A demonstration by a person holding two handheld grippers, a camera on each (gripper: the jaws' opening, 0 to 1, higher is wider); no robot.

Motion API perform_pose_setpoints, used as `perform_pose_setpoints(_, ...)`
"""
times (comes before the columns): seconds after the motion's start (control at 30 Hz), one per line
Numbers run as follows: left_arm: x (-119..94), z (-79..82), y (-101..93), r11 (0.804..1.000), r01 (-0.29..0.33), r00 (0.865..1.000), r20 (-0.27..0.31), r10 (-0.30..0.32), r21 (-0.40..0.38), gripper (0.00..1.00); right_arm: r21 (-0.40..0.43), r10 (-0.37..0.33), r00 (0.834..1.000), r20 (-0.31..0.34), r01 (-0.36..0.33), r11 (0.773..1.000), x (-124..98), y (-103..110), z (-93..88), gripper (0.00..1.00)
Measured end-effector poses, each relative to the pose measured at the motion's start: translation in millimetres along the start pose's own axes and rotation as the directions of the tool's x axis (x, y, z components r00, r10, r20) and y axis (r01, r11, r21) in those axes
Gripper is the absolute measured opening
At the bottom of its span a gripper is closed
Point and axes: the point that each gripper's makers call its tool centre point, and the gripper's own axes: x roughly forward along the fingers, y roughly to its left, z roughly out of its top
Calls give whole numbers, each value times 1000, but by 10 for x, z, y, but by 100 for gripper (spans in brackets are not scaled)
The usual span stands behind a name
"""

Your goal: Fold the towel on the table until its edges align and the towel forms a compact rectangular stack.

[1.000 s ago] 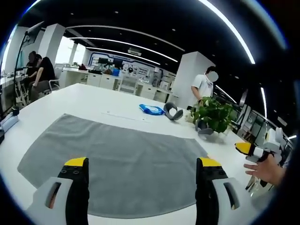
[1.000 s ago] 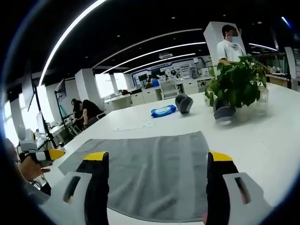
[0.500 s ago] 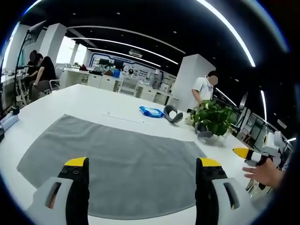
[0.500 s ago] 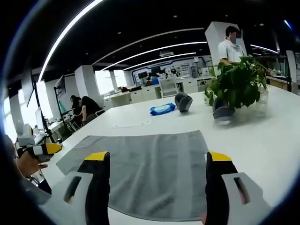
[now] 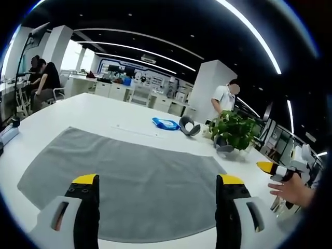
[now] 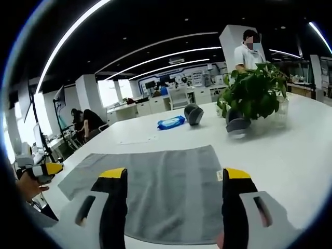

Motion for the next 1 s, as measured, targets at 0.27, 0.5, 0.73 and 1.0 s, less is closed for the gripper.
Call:
perform_pose_setpoints(0.27, -2, 0, -45, 1000, 27, 1000, 0, -27, -16, 92, 31, -128, 992, -15, 128, 991, 193, -418, 84, 58)
perform_pose_setpoints(0.5, -2, -6, -49, 999, 32, 999, 2, -32, -19, 90, 27, -173, 981, -91, 177, 984, 218, -639, -174, 40)
perform_pose_setpoints(0.73, 10, -30, -71, 999, 40, 999, -10, -41, -16, 89, 34, -182, 955, -234, 196, 980, 171, -718, -592, 37)
perform_pose_setpoints(1.0, 10, -46, -75, 999, 43, 999, -22, -43, -1, 89, 69, -178, 913, -367, 217, 974, 109, -775, -894, 24)
